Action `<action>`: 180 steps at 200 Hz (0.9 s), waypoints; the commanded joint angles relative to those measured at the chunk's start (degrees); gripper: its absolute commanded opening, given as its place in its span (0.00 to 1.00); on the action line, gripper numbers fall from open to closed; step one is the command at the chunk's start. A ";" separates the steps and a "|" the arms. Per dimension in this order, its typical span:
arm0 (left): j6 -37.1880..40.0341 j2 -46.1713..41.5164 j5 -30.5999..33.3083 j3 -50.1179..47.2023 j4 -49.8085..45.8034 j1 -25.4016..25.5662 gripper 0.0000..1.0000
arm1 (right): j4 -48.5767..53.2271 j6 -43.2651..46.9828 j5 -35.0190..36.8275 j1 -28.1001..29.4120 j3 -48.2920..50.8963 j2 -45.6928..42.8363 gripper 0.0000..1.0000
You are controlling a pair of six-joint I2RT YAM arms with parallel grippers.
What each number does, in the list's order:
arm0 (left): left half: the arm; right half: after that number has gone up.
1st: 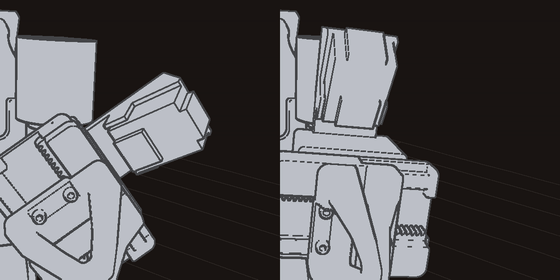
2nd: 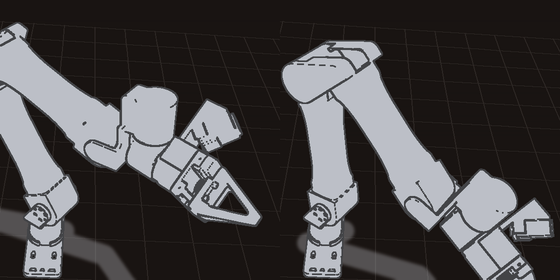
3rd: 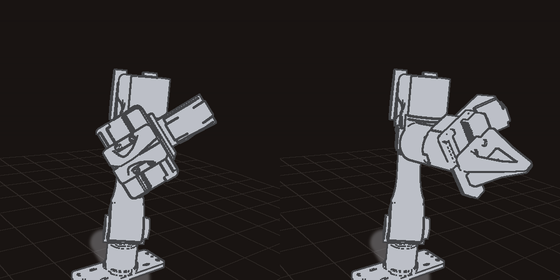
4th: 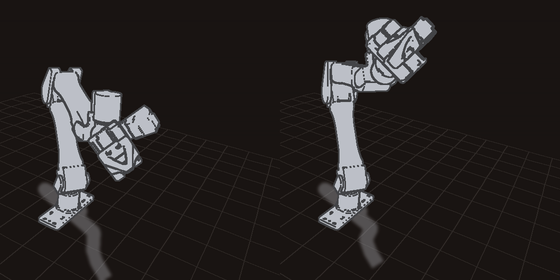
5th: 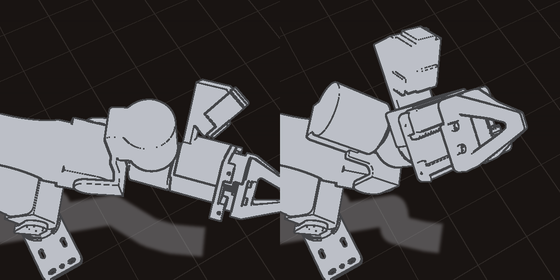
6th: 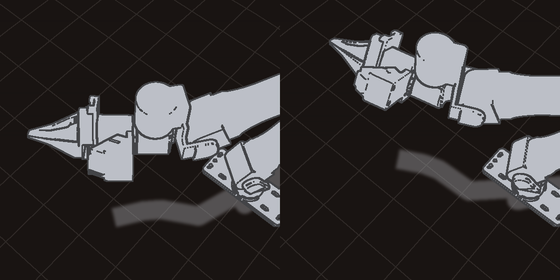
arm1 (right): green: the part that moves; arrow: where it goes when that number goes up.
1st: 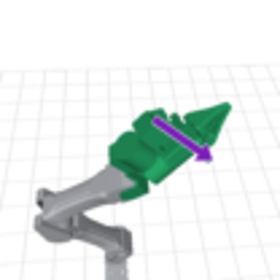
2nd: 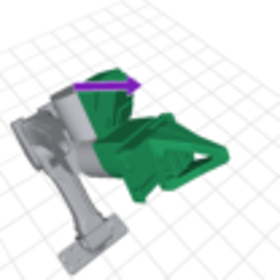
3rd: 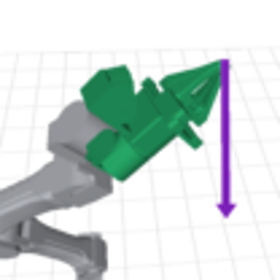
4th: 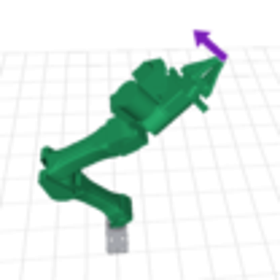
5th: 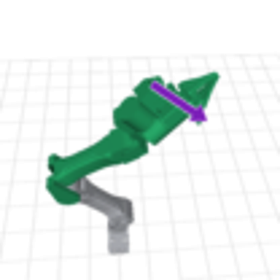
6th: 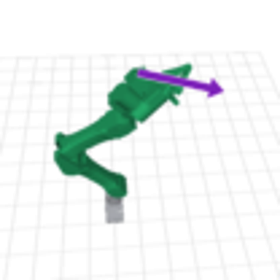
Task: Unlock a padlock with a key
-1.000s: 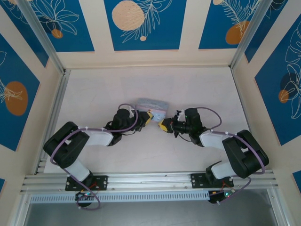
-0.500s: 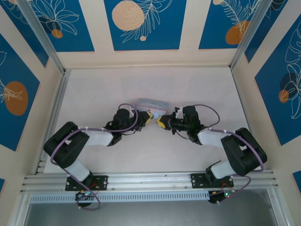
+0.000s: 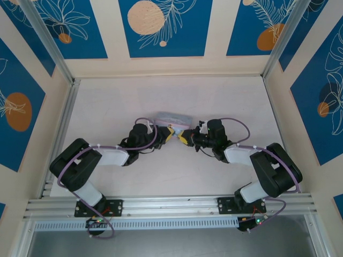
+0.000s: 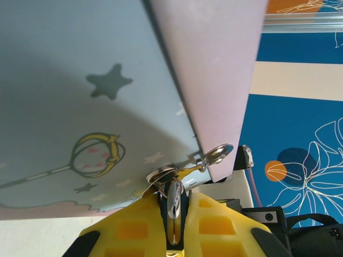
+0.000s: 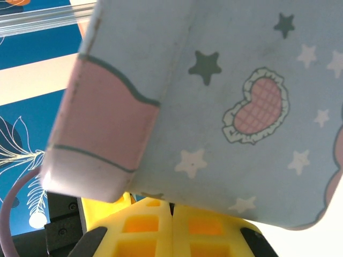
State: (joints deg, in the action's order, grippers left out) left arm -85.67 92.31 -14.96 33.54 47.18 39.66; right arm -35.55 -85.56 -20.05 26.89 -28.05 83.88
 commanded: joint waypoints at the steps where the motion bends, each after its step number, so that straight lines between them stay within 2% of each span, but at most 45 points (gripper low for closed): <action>1: -0.47 -1.43 -0.86 0.21 2.83 0.32 0.00 | -0.47 -0.45 0.54 -0.13 -1.56 0.69 0.00; 113: 0.32 -1.37 -0.87 0.22 2.04 0.35 0.00 | -0.16 -0.06 0.59 -0.42 -2.05 0.29 0.00; 180: -0.15 -1.70 -0.16 -0.02 1.36 0.37 0.00 | 8.60 4.18 3.19 -0.53 -1.31 -4.38 0.00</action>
State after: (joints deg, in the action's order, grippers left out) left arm -85.65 92.31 -14.96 33.54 47.33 39.66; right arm -31.94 -84.42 -18.79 26.57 -28.93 82.43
